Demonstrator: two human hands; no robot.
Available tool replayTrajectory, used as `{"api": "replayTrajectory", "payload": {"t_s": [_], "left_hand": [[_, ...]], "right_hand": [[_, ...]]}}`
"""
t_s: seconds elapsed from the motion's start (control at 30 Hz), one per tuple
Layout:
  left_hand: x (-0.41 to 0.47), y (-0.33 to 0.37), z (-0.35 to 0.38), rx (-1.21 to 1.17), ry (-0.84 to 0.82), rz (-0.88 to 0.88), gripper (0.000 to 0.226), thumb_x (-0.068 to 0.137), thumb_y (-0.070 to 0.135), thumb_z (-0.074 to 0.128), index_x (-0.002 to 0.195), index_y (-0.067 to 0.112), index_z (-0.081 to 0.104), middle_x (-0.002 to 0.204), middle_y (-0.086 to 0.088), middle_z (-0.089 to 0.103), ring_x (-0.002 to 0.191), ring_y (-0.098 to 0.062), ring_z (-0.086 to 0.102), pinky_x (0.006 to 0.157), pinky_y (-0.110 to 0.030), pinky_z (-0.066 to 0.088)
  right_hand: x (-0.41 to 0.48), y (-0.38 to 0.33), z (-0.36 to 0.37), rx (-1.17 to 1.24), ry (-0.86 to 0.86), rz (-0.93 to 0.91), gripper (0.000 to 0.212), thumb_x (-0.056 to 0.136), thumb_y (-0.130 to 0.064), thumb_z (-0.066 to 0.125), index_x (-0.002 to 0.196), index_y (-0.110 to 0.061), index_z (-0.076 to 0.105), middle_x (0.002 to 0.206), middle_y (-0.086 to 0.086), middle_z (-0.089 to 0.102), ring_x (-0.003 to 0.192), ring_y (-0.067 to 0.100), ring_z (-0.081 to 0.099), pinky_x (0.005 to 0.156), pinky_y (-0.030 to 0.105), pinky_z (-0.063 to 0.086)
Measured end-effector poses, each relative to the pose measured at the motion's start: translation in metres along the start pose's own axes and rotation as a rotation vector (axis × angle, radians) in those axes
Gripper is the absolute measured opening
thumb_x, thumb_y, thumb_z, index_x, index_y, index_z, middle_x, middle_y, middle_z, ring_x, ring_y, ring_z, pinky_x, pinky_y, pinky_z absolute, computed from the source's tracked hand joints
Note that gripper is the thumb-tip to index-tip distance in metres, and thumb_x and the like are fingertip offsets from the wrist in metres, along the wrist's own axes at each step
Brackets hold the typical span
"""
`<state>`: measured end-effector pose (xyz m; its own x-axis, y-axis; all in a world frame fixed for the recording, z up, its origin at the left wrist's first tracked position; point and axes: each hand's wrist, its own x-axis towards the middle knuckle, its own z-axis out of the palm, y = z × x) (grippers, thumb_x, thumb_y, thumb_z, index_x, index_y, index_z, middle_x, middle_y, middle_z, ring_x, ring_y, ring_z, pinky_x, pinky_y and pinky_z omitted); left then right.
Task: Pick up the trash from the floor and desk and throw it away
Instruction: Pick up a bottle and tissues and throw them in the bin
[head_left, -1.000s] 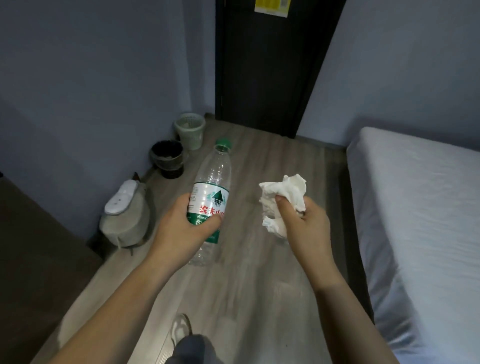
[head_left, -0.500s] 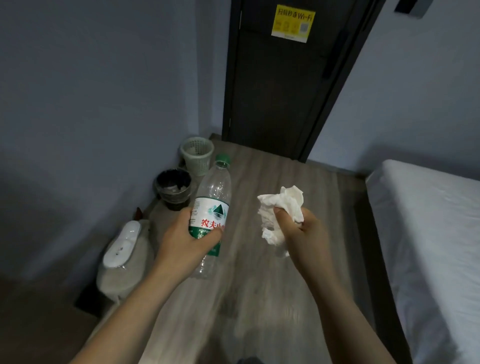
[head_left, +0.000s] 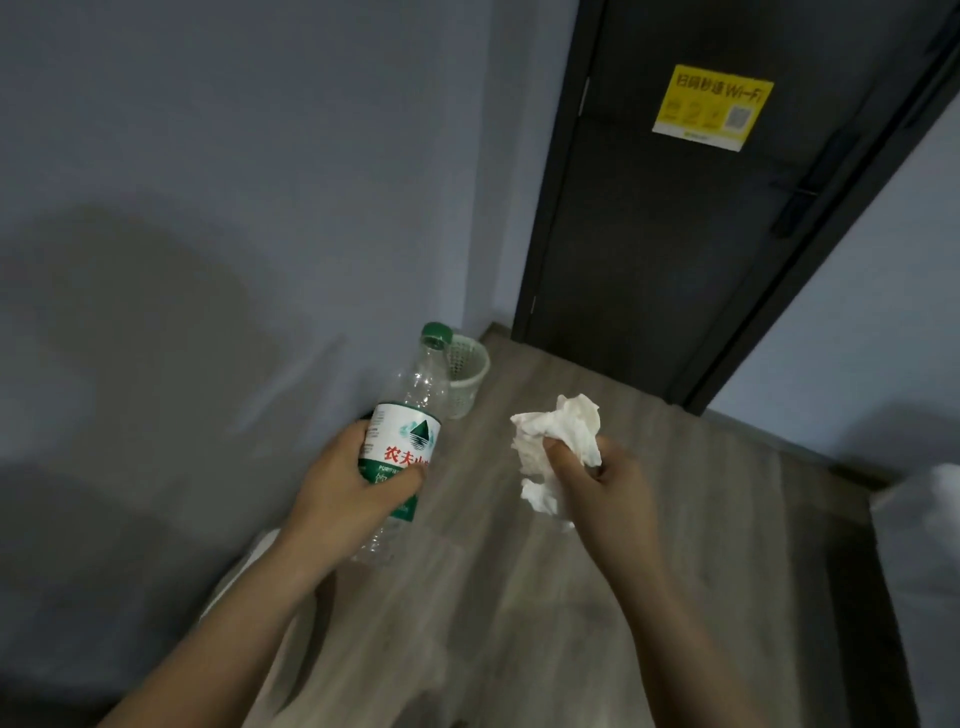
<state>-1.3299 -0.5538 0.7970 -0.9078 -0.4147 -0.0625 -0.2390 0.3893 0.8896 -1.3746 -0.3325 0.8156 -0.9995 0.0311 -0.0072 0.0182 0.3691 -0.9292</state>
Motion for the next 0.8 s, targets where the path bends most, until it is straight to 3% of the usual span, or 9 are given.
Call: {"api": "replayTrajectory", "payload": {"t_s": [0.07,0.27,0.4,0.47,0.57,0.7,0.8], "left_hand": [[0.034,0.003,0.004,-0.011,0.047,-0.017,0.033,0.071,0.028,0.078,0.093,0.033,0.054,0.088,0.009,0.065,0.071,-0.003,0.063,0.051,-0.017,0.045],[0.122,-0.012,0.015,0.038,0.086,-0.097,0.041,0.073,0.031,0.077,0.107,0.027,0.054,0.09,0.008,0.062,0.077,-0.004,0.06,0.052,-0.016,0.041],[0.201,-0.03,0.024,0.008,0.1,-0.16,0.04,0.073,0.029,0.078,0.104,0.027,0.054,0.088,0.008,0.063,0.077,-0.004,0.06,0.056,-0.018,0.042],[0.246,-0.038,0.025,-0.017,0.111,-0.183,0.038,0.073,0.03,0.078,0.102,0.028,0.054,0.088,0.008,0.063,0.079,-0.006,0.061,0.057,-0.018,0.042],[0.311,-0.047,0.021,-0.048,0.107,-0.226,0.039,0.074,0.03,0.077,0.106,0.026,0.054,0.092,0.007,0.063,0.08,-0.006,0.06,0.059,-0.02,0.043],[0.385,-0.054,0.01,-0.025,0.065,-0.261,0.037,0.073,0.031,0.077,0.102,0.025,0.054,0.093,0.002,0.063,0.08,-0.009,0.062,0.062,-0.025,0.049],[0.43,-0.059,0.003,-0.009,0.059,-0.279,0.037,0.072,0.033,0.077,0.1,0.026,0.054,0.092,0.004,0.062,0.079,-0.008,0.062,0.059,-0.022,0.046]], "right_hand": [[0.038,-0.001,0.006,-0.018,-0.028,-0.004,0.017,0.087,-0.034,0.061,0.076,-0.023,0.066,0.067,-0.002,0.068,0.06,0.01,0.064,0.046,0.014,0.043],[0.137,0.003,0.045,-0.014,-0.144,0.035,0.011,0.089,-0.028,0.062,0.081,-0.024,0.068,0.07,-0.004,0.071,0.065,0.009,0.068,0.056,0.025,0.052],[0.215,0.009,0.09,-0.073,-0.182,0.055,0.007,0.089,-0.03,0.063,0.089,-0.025,0.069,0.069,-0.007,0.07,0.064,0.002,0.067,0.048,0.011,0.044],[0.253,0.009,0.115,-0.122,-0.213,0.064,0.007,0.089,-0.031,0.063,0.086,-0.027,0.068,0.069,-0.006,0.071,0.064,0.004,0.068,0.05,0.017,0.05],[0.305,0.005,0.154,-0.197,-0.246,0.087,0.01,0.088,-0.031,0.063,0.083,-0.025,0.068,0.072,-0.001,0.071,0.067,0.012,0.069,0.066,0.04,0.059],[0.368,-0.007,0.201,-0.266,-0.313,0.073,0.019,0.087,-0.041,0.062,0.093,-0.025,0.07,0.079,-0.002,0.072,0.074,0.01,0.068,0.073,0.042,0.058],[0.411,-0.01,0.232,-0.284,-0.348,0.051,0.018,0.089,-0.035,0.062,0.096,-0.02,0.07,0.082,0.0,0.071,0.078,0.013,0.067,0.076,0.042,0.056]]}}
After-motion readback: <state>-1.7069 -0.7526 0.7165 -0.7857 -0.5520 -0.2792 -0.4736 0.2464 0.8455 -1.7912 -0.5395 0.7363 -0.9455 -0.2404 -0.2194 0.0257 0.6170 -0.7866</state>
